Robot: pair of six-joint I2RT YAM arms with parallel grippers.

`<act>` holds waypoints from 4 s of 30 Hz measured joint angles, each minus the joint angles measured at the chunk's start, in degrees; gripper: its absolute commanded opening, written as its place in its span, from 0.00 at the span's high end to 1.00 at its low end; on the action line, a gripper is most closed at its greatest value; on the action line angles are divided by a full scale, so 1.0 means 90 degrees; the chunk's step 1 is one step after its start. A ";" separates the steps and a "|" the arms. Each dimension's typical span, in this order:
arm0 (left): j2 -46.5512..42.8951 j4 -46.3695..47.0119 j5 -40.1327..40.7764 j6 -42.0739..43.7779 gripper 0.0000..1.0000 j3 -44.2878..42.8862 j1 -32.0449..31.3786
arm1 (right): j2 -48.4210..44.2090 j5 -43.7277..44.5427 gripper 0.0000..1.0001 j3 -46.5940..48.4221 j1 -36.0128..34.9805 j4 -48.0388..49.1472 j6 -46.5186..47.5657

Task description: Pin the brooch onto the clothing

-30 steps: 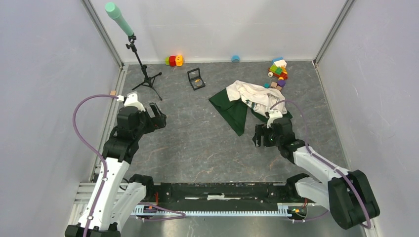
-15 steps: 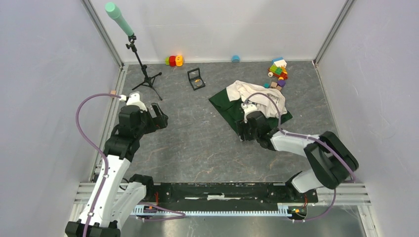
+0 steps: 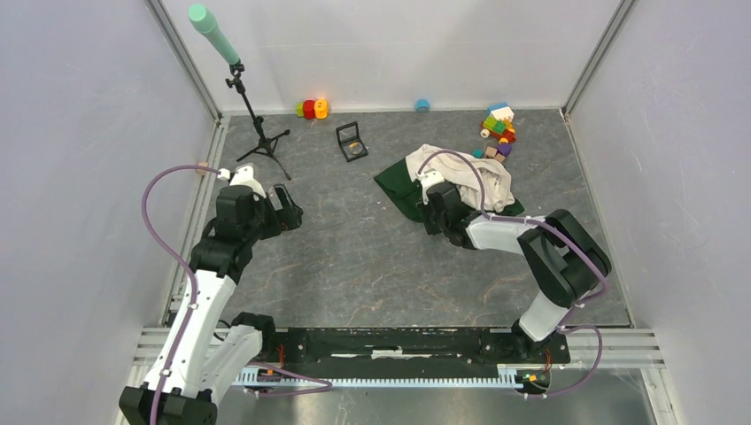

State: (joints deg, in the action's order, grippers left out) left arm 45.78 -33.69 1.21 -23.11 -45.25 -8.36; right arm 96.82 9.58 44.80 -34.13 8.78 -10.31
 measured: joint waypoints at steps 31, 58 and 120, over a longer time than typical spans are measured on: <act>0.0704 0.0231 -0.1523 0.0017 0.00 0.0034 0.0087 | -0.1931 0.0430 0.63 -0.0835 -0.5416 0.1304 -0.0325; 0.1479 0.1892 0.0661 -0.2137 0.02 0.2327 -0.3128 | -0.4432 0.2140 0.07 -0.2062 -0.2548 -0.2045 -0.0415; 0.1137 0.0794 0.1319 -0.1734 0.00 0.1263 -0.2873 | -0.7597 0.4942 0.98 -0.1775 -0.2234 -0.3206 -0.0537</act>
State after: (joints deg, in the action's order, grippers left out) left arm 56.01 -26.55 13.08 -38.72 -33.89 -34.22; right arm 28.45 54.06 28.82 -54.24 -20.08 -15.14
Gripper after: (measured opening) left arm 0.994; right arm 0.015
